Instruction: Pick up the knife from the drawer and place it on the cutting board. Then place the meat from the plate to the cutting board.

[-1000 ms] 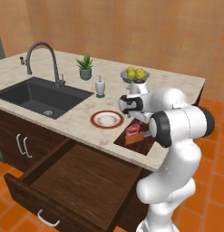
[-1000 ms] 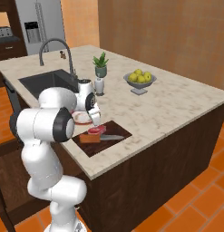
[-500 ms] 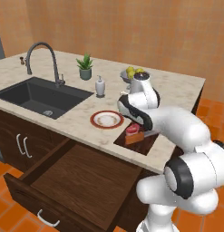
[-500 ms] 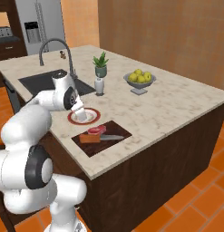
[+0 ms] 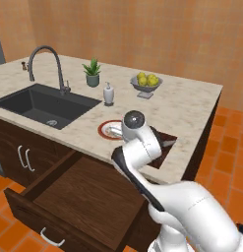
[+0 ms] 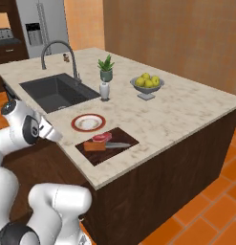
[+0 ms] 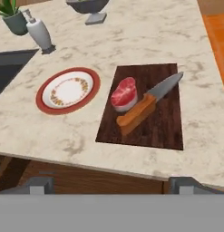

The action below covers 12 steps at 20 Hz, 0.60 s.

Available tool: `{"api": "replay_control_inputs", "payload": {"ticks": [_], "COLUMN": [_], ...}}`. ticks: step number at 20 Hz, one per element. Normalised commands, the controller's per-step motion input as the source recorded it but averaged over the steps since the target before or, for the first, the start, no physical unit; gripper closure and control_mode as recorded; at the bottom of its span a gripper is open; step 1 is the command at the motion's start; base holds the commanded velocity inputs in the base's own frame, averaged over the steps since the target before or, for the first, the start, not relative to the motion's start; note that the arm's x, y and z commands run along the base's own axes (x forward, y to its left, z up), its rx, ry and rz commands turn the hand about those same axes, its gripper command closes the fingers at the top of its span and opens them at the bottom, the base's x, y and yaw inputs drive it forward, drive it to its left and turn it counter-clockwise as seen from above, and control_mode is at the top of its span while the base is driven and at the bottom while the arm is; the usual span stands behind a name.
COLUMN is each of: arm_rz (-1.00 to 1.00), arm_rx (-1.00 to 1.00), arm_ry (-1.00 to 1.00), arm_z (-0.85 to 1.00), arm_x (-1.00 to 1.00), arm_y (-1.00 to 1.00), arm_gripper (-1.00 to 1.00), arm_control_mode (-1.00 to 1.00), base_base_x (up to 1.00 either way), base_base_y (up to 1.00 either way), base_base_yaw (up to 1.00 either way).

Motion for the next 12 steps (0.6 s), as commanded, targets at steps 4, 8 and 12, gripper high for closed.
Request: {"api": "replay_control_inputs", "payload": {"ticks": [4,8,12], "arm_rz": [0.1,0.0,0.0], "arm_rx": [-0.1,-0.01,0.0], "arm_ry": [0.0,0.0,0.0], "arm_z": [-0.02,0.0,0.0], "arm_x": [-1.0,-0.13,0.0], "arm_y": [0.46,0.0,0.0], "arm_gripper": [-1.0,-1.0,-1.0], "arm_control_mode": [-1.0,-1.0,-1.0], "base_base_x": [0.0,0.0,0.0], "base_base_y": [0.0,0.0,0.0], "base_base_yaw": [0.0,0.0,0.0]}}
